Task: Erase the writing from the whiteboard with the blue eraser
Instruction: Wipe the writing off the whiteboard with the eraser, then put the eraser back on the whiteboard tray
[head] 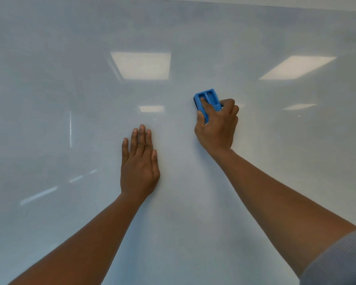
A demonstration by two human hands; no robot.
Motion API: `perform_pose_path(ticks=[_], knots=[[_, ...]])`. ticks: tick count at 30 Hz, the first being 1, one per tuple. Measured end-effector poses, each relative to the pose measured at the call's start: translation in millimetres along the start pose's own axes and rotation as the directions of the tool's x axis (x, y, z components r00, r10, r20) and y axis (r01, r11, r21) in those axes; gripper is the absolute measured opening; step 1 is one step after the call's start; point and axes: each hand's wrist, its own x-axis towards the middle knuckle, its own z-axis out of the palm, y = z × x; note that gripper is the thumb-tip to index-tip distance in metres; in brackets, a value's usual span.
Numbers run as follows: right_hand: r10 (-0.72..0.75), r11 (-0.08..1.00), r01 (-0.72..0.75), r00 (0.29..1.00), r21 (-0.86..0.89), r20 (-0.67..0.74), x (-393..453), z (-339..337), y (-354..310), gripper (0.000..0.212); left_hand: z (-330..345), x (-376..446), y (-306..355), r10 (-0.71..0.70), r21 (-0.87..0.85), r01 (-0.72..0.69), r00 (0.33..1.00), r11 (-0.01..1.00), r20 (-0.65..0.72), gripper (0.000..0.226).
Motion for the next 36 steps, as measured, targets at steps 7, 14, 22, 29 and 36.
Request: perform_pose_path(ticks=[7,14,22,29,36], knots=[[-0.118,0.993,0.114,0.988,0.038,0.101,-97,0,-23,0.038,-3,-7,-3,0.009,-0.022,-0.008,0.999,1.000,0.043,0.056],[-0.243,0.969,0.215,0.920,0.120,0.308,-187,-17,-16,0.041,-16,-63,-14,0.110,-0.157,-0.086,0.982,0.984,0.153,0.054],[-0.449,0.894,0.355,0.715,0.275,0.536,-274,-45,4,0.031,-32,-179,-11,0.342,-0.369,-0.199,0.860,0.908,0.378,0.053],[-0.446,0.889,0.240,0.647,0.391,0.618,-326,-70,23,0.032,-38,-242,5,0.366,-0.422,-0.151,0.790,0.894,0.493,0.068],[-0.401,0.904,0.103,0.549,0.416,0.734,-375,-102,51,0.035,-32,-298,18,0.327,-0.457,-0.013,0.717,0.890,0.615,0.062]])
